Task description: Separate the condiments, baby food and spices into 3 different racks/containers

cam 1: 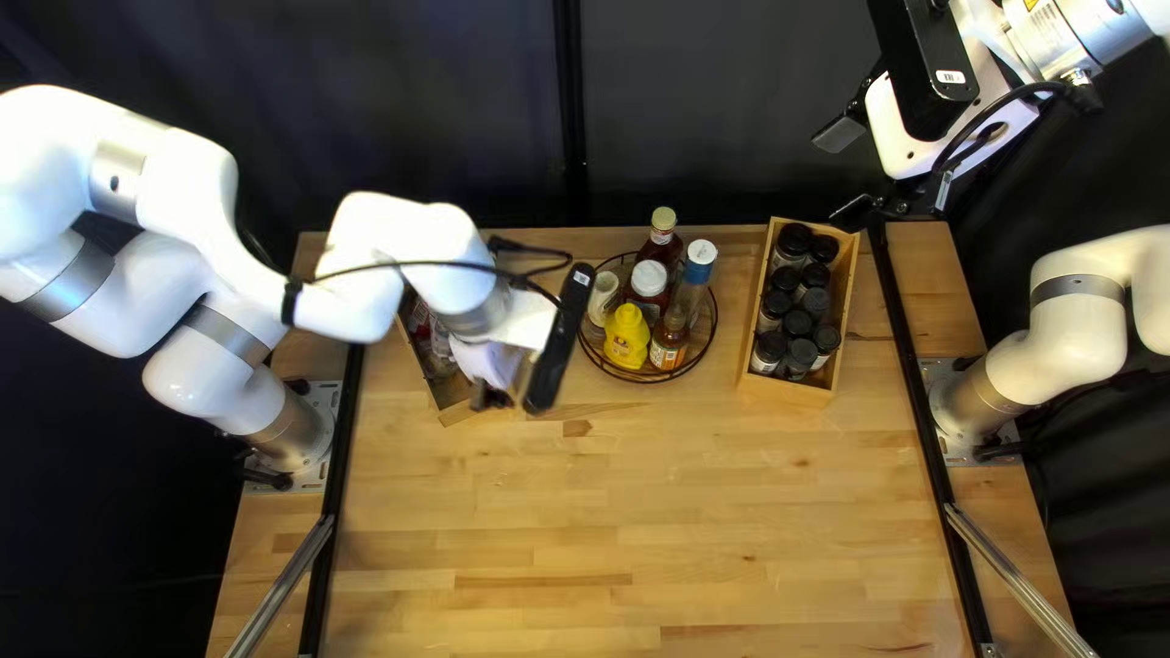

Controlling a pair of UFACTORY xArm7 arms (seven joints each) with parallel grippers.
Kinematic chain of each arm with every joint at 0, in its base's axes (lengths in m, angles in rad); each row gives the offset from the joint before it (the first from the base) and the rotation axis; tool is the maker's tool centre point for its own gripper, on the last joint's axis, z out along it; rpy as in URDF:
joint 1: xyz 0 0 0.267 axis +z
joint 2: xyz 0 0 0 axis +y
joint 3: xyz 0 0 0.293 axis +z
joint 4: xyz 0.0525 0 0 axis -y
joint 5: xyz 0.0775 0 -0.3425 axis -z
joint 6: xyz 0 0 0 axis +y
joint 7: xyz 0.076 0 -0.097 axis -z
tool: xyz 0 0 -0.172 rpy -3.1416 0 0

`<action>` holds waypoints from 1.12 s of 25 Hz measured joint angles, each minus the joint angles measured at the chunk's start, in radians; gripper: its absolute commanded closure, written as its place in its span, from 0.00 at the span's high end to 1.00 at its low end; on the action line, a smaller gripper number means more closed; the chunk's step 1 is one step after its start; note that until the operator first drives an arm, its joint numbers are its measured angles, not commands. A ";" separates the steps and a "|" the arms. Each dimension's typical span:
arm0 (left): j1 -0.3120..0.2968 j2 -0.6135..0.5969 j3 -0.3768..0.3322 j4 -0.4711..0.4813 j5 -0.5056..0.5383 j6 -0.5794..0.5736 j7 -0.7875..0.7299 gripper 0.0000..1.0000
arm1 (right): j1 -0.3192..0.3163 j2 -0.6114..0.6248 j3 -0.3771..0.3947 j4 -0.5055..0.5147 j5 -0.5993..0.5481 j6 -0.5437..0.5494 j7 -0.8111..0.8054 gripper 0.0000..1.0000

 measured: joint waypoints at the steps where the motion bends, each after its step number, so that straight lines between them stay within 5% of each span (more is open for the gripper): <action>1: 0.002 -0.001 -0.010 0.022 -0.001 0.014 -0.021 1.00 | 0.000 0.000 0.000 0.000 0.000 0.000 0.000 1.00; 15: 0.099 -0.220 -0.130 0.235 0.071 0.265 -0.183 1.00 | 0.000 0.000 0.000 0.000 0.000 0.000 0.000 1.00; 28: 0.180 -0.432 -0.193 0.281 0.123 0.400 -0.206 1.00 | 0.000 0.000 0.000 0.000 0.000 0.000 0.000 1.00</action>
